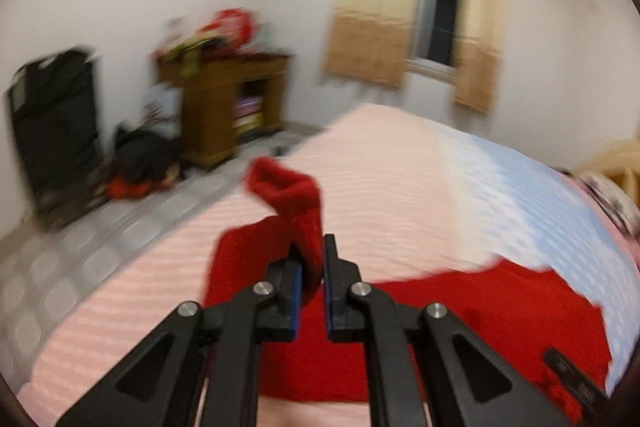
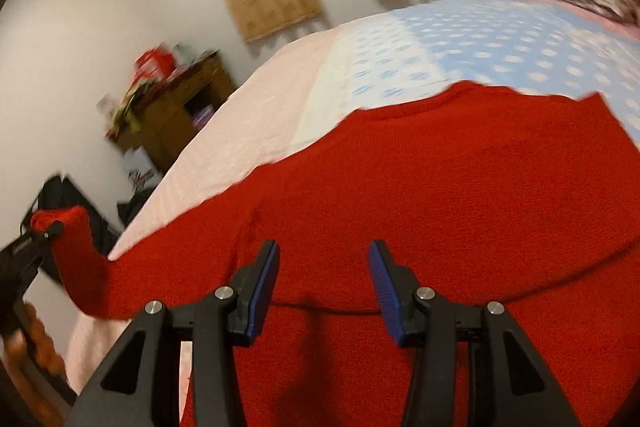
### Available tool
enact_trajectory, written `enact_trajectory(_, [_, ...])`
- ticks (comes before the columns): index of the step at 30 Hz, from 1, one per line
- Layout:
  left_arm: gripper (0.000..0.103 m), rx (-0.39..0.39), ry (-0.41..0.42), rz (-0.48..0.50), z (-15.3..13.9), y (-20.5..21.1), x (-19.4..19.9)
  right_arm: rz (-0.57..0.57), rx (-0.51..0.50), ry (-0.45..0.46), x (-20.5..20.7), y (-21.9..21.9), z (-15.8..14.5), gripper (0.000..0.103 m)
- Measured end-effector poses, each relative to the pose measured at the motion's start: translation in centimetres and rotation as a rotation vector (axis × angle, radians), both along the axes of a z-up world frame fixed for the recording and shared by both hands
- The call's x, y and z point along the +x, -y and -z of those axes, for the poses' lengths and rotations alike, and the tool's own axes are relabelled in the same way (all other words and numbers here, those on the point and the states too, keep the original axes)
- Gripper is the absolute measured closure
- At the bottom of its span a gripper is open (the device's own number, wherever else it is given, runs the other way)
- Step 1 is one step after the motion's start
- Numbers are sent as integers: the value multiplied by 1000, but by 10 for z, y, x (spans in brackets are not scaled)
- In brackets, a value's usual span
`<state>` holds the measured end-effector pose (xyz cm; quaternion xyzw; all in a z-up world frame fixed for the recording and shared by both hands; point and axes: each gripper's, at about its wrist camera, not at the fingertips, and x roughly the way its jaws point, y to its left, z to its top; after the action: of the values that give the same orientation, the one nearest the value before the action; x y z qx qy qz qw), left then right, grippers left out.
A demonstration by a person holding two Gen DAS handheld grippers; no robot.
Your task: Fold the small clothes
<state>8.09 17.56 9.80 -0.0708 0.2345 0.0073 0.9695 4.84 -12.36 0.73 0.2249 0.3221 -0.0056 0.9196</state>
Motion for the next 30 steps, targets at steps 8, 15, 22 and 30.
enact_trajectory(8, [95,92,-120,298,46,137,-18,78,50,-12,-21,34,24,55])
enact_trajectory(15, [47,126,-267,363,63,142,-22,71,5,1,-19,28,27,55])
enact_trajectory(22, [11,-28,-185,171,53,44,-54,71,167,37,-22,47,30,52])
enact_trajectory(30, [12,-149,-262,-101,87,-38,-42,-149,202,53,-4,7,1,41])
